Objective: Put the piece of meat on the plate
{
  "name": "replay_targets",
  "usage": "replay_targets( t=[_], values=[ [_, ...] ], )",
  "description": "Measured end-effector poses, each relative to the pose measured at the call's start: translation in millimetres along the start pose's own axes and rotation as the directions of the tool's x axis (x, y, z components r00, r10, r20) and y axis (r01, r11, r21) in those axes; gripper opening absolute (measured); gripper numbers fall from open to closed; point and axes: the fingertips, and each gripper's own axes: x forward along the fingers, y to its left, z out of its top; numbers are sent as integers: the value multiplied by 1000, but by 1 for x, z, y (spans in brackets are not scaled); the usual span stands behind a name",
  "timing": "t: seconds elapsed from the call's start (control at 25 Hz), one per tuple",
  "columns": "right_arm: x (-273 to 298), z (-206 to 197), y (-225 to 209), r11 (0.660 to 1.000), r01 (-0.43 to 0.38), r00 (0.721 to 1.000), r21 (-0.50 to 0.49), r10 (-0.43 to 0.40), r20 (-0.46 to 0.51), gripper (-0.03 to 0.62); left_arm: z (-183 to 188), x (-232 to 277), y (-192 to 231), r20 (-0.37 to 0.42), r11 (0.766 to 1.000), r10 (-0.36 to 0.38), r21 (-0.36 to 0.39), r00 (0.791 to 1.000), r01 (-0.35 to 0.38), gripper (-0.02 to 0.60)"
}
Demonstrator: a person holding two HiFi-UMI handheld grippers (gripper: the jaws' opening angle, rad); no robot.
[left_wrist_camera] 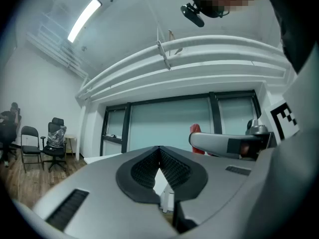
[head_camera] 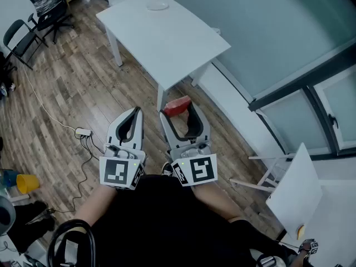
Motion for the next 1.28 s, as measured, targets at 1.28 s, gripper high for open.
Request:
replay_targets(
  t=[1.28],
  values=[
    [-14,4,-38,998,-55,998,36,54,22,298,-1,25,-39,-7,999,28,30,1000,-28,0]
  ],
)
